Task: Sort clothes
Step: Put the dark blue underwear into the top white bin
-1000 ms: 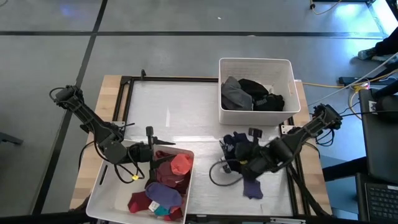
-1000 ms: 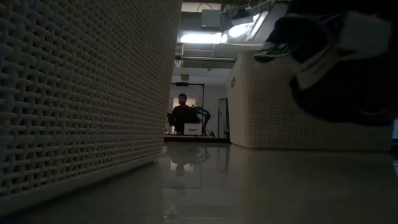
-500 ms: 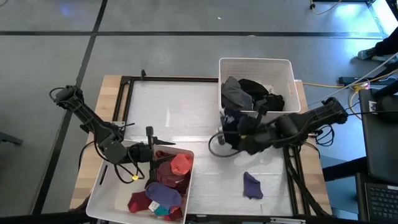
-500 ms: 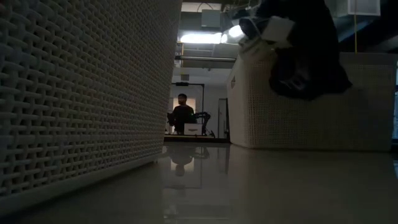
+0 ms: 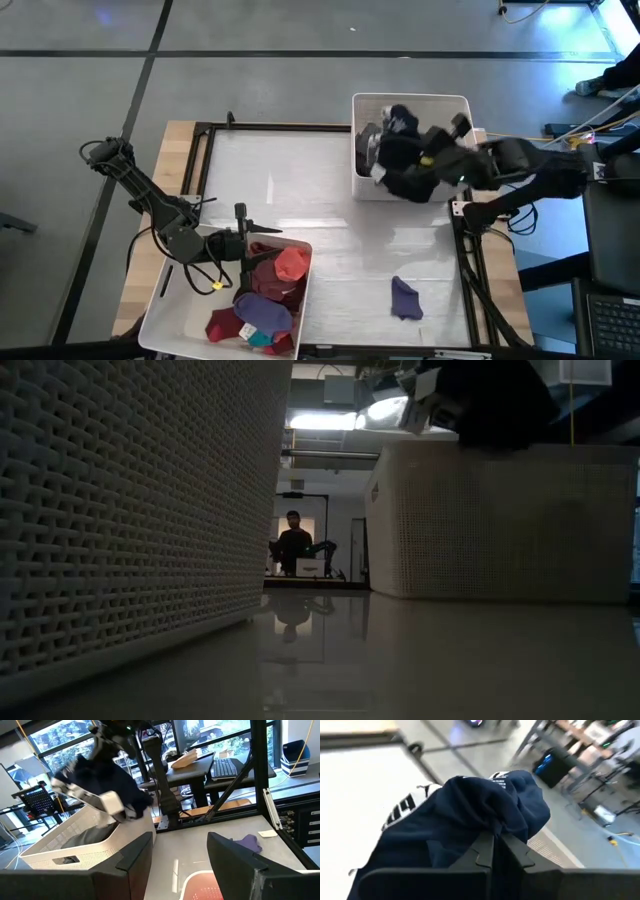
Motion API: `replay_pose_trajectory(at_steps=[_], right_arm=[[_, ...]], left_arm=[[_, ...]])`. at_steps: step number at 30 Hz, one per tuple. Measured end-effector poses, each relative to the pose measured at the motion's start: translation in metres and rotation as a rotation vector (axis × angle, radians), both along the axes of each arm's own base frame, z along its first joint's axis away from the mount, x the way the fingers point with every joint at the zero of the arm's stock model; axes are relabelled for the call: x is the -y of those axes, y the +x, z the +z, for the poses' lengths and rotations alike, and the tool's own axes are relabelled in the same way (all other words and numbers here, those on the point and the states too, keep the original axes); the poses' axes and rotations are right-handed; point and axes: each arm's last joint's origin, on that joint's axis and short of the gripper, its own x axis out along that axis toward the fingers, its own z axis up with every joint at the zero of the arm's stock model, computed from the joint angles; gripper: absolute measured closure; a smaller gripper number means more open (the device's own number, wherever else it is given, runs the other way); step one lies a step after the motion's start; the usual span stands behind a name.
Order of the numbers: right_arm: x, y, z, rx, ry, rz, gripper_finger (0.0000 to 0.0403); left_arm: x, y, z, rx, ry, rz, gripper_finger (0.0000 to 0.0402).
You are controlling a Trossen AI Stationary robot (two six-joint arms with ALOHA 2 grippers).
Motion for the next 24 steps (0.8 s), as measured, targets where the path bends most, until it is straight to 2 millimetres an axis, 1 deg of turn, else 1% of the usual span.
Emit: replay_pose_trajectory(at_steps=[7,10,13,15,19,24], right_arm=[[0.026,-0.006,0.023,0.064,-0.168,-0.103,0.0386],[0.037,-0.006,0.026,0.046,-0.206,-0.14,0.0386],[0.049,-0.008,0.025,0.007,-0.219,-0.192,0.0386],[0.056,-0.01,0.022,-0.022,-0.22,-0.231,0.0386],[0.07,-0.013,0.01,-0.087,-0.203,-0.311,0.0386],[0.089,-0.012,-0.019,-0.172,-0.145,-0.389,0.0386]], left_arm=[[0.0,0.0,0.0,0.0,0.0,0.0,0.0222],[0.0,0.0,0.0,0.0,0.0,0.0,0.0222],[0.0,0.0,0.0,0.0,0.0,0.0,0.0222],[0.0,0.0,0.0,-0.003,0.002,0.0,0.0222],[0.0,0.0,-0.001,-0.011,0.009,0.0,0.0222],[0.0,0.0,-0.001,-0.01,0.009,0.0,0.0222]])
